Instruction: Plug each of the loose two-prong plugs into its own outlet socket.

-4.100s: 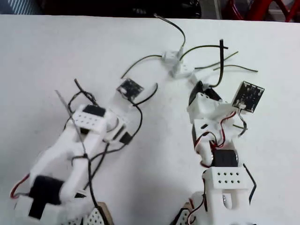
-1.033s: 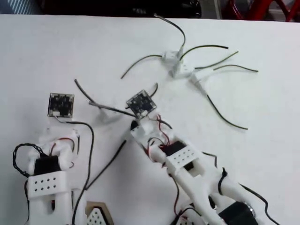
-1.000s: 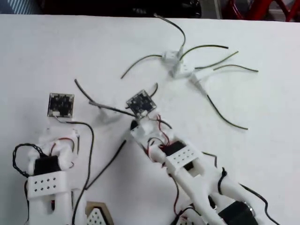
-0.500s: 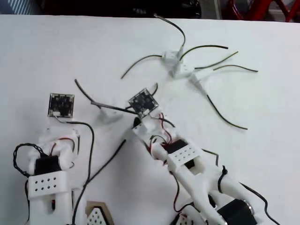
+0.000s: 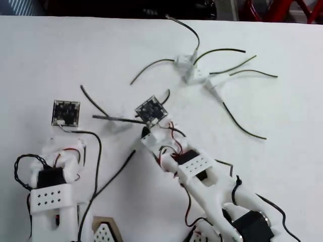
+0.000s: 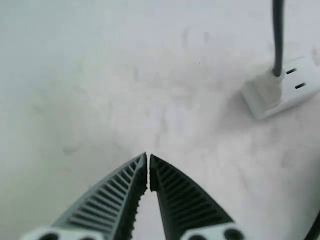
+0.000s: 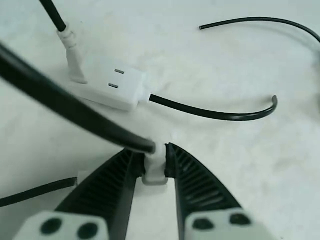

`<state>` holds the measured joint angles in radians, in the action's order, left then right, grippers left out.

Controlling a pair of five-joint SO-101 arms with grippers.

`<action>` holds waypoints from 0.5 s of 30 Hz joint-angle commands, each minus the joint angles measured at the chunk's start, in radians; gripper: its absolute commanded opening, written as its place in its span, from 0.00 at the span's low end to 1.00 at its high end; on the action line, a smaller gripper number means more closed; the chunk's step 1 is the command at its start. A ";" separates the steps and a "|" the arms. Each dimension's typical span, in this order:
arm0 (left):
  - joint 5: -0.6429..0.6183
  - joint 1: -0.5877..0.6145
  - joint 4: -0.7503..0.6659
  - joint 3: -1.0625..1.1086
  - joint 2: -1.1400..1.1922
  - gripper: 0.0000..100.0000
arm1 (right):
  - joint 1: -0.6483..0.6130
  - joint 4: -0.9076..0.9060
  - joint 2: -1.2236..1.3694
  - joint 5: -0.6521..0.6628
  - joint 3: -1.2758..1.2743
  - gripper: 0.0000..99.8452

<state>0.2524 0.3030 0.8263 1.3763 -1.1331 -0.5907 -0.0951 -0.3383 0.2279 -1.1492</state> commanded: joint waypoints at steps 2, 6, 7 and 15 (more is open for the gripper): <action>-0.002 0.007 -0.021 -0.006 -0.021 0.03 | -0.019 -0.002 0.041 0.009 0.020 0.02; -0.002 0.007 -0.021 -0.006 -0.021 0.03 | -0.012 -0.021 0.041 0.009 0.017 0.02; -0.002 0.007 -0.021 -0.006 -0.021 0.03 | -0.008 -0.042 0.041 0.009 0.021 0.02; -0.002 0.007 -0.021 -0.006 -0.021 0.03 | -0.008 -0.104 0.012 0.009 0.015 0.02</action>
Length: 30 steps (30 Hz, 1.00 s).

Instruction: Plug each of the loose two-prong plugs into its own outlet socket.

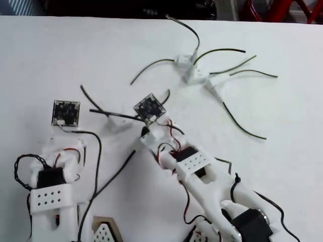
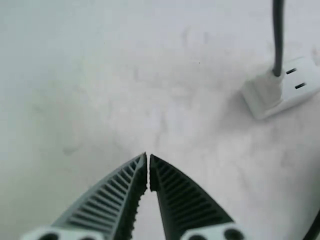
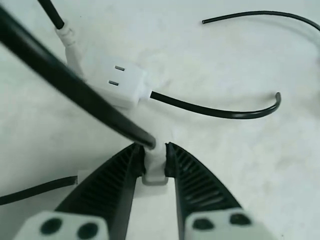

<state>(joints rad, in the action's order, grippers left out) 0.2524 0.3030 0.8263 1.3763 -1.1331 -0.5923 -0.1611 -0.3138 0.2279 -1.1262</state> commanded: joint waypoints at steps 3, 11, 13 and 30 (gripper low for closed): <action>-0.002 0.007 -0.021 -0.006 -0.021 0.03 | -0.007 -0.111 -0.065 -0.014 -0.008 0.02; 0.000 0.007 -0.021 -0.006 -0.021 0.03 | -0.007 -0.213 -0.133 -0.084 -0.026 0.02; 0.000 0.007 -0.021 -0.006 -0.021 0.03 | -0.008 -0.194 -0.133 -0.081 -0.049 0.02; 0.000 0.007 -0.021 -0.005 -0.021 0.03 | -0.007 -0.140 -0.130 -0.180 -0.089 0.02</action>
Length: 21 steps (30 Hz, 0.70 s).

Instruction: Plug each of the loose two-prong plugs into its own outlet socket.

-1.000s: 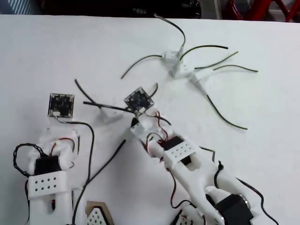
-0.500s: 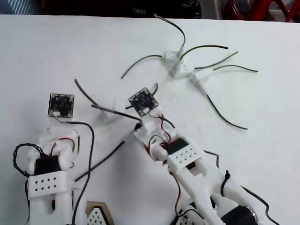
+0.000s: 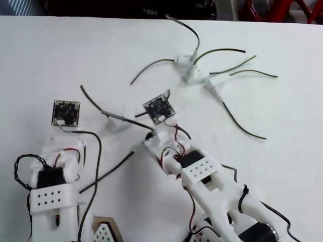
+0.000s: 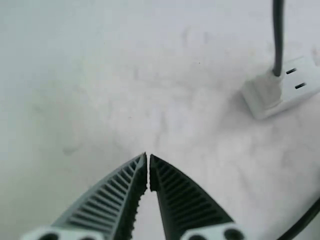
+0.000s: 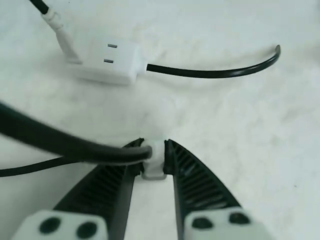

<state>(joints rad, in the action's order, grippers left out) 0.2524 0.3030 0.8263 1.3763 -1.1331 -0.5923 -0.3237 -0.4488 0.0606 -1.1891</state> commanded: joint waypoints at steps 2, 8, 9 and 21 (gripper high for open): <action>0.000 0.007 -0.021 -0.005 -0.021 0.03 | -0.007 0.053 0.025 -0.012 -0.032 0.02; 0.000 0.007 -0.021 0.000 -0.021 0.03 | 0.025 0.150 0.008 -0.014 -0.035 0.02; 0.000 0.007 -0.021 0.000 -0.021 0.03 | 0.025 0.148 -0.010 -0.014 -0.038 0.02; 0.000 0.007 -0.021 0.000 -0.021 0.03 | 0.012 0.150 -0.200 -0.014 -0.147 0.02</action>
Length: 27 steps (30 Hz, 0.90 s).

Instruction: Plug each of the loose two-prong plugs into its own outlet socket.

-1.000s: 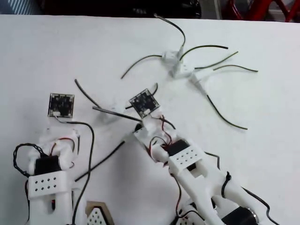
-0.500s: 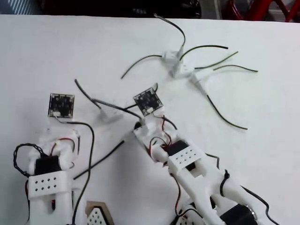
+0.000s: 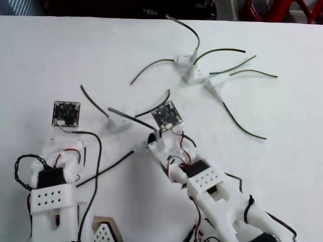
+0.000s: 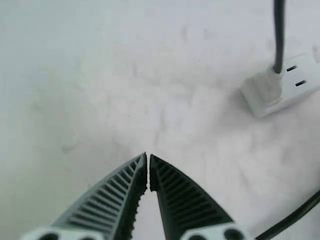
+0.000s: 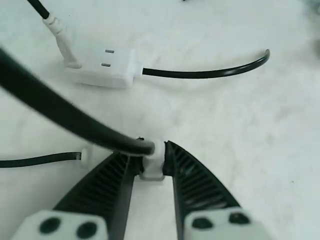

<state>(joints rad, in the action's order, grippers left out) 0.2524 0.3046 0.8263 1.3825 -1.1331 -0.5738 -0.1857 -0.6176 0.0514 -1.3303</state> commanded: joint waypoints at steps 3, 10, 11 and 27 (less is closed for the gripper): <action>0.000 0.005 -0.021 -0.006 -0.021 0.03 | -0.036 0.064 -0.008 -0.005 -0.031 0.02; 0.000 0.005 -0.021 -0.006 -0.021 0.03 | -0.047 0.294 0.120 0.006 -0.081 0.02; 0.000 0.005 -0.021 -0.006 -0.021 0.03 | -0.047 0.297 0.140 0.008 -0.080 0.02; 0.000 0.005 -0.021 -0.006 -0.021 0.03 | -0.048 -0.081 0.176 0.064 0.100 0.02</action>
<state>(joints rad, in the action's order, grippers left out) 0.2524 0.3046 0.8263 1.3825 -1.1331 -0.6061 -0.0859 -0.4549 0.1066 -1.2996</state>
